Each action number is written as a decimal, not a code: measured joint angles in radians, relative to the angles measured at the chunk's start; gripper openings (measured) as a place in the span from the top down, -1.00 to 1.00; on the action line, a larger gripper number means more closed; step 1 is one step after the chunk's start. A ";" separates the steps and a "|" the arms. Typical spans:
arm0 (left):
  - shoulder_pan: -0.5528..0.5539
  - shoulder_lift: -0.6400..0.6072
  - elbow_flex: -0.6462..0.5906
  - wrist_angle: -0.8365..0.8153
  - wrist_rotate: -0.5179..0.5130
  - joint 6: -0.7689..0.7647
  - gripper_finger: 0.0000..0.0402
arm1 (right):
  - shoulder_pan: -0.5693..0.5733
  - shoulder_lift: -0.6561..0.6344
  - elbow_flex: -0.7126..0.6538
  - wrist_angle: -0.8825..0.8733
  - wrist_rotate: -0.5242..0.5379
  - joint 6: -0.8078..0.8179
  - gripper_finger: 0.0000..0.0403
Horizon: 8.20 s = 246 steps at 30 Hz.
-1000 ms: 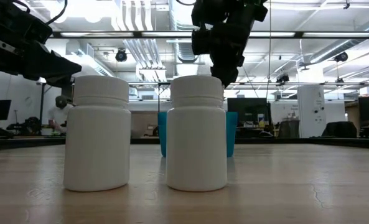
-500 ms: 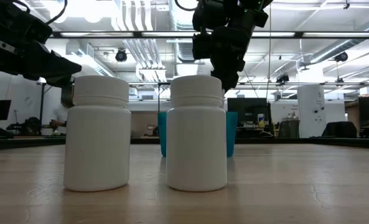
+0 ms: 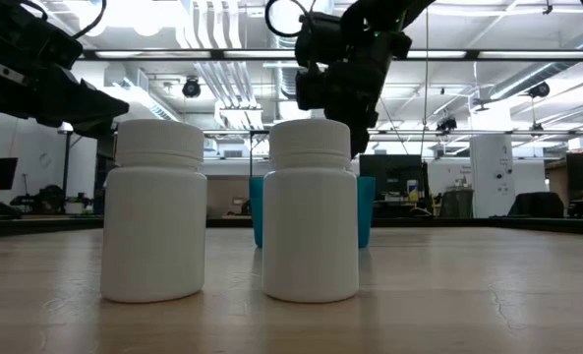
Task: Pick and place pill bottles into a basket
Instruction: Put the white pill bottle into the blue bin
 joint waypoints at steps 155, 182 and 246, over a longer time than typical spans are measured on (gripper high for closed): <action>0.000 0.023 0.000 -0.002 0.007 -0.023 0.95 | -0.001 0.113 0.065 -0.043 0.055 0.021 0.08; 0.000 0.023 0.000 -0.002 0.007 -0.023 0.95 | -0.001 0.114 0.063 -0.045 0.056 0.019 0.02; 0.000 0.023 0.000 0.000 0.012 -0.028 0.95 | 0.089 -0.184 0.063 -0.091 0.013 0.122 -0.36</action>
